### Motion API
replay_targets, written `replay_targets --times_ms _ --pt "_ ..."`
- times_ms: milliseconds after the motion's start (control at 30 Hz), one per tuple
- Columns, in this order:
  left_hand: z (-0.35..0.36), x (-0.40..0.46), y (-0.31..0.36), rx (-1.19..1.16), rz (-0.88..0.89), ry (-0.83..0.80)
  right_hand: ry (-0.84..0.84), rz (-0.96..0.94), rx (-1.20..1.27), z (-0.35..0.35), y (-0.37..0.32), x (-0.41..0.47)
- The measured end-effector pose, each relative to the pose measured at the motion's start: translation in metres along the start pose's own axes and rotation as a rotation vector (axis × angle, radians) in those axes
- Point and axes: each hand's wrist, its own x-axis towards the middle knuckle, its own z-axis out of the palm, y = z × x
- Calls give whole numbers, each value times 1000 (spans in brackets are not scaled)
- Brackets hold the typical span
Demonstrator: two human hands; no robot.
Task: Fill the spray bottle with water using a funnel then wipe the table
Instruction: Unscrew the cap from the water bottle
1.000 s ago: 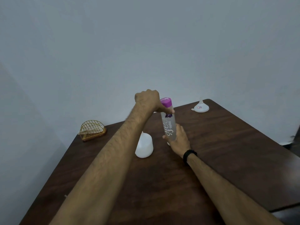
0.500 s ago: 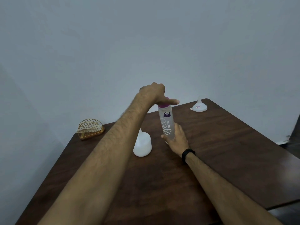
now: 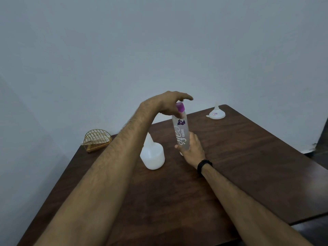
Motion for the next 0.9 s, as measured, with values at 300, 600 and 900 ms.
replay_targets --times_ms 300,600,900 --pt "4 -2 2 39 -58 43 -5 8 3 0 -1 1" --pt "8 10 -9 67 -86 90 -9 2 10 -1 -2 -1" --pt "4 -26 -41 26 -237 574 -3 -4 31 -3 -1 -3"
